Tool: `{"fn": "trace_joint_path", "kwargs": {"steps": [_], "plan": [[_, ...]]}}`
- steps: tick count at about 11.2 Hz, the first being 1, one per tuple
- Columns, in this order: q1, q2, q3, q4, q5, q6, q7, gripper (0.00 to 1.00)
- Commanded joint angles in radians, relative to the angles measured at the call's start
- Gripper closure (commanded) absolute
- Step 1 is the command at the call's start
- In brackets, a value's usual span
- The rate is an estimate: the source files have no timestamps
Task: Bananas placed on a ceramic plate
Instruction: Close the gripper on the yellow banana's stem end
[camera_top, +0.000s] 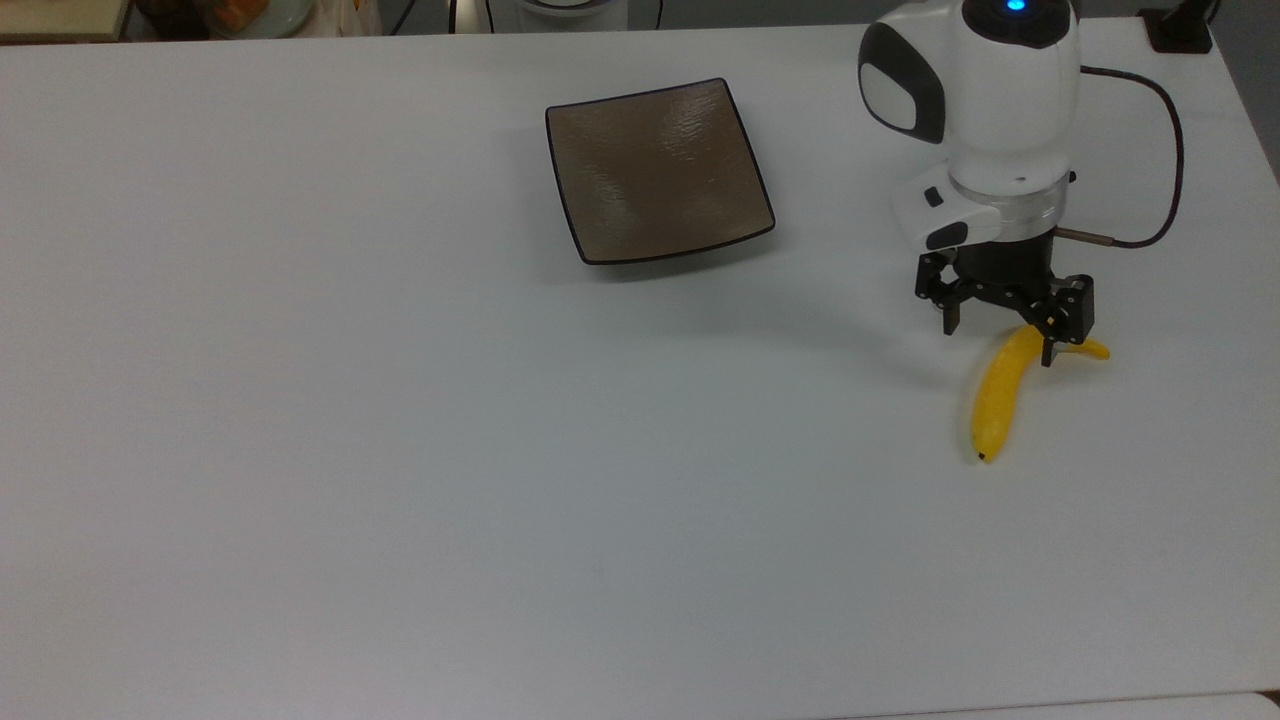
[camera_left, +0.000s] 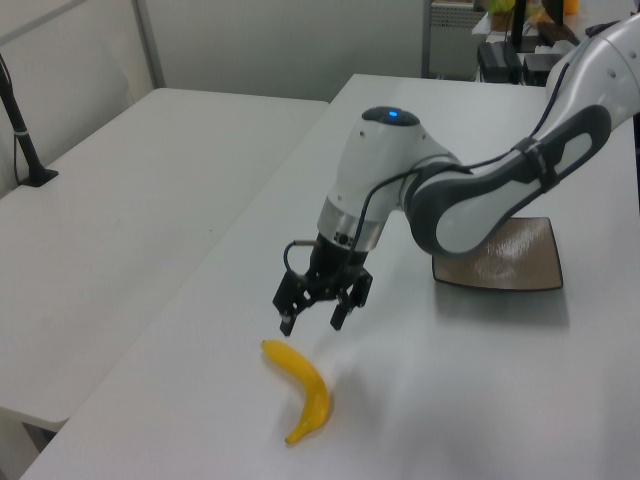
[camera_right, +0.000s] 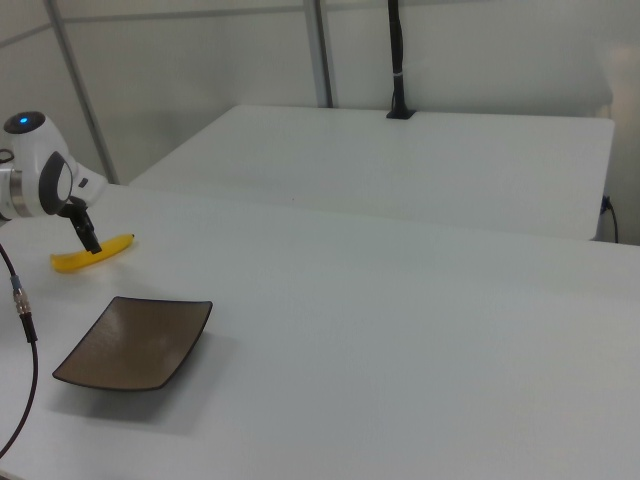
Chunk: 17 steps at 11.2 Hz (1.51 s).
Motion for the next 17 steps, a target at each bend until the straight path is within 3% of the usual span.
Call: {"fn": "trace_joint_path", "kwargs": {"steps": [1,4,8,9,10,12,15,17], "plan": [[0.036,0.061,-0.006,0.048,-0.017,0.025,0.054,0.00],[0.050,0.081,0.000,0.039,-0.037,0.061,0.054,0.00],[0.051,0.092,0.001,0.023,-0.037,0.063,0.046,0.50],[0.045,0.090,0.003,0.023,-0.038,0.062,0.034,0.71],[0.033,0.089,0.004,0.028,-0.038,0.063,0.013,0.84],[0.030,0.082,0.006,0.025,-0.037,0.063,-0.009,0.85],[-0.048,-0.026,0.049,-0.036,-0.023,0.049,-0.044,0.85],[-0.071,-0.092,0.049,-0.088,-0.020,0.019,-0.104,0.85]]}}
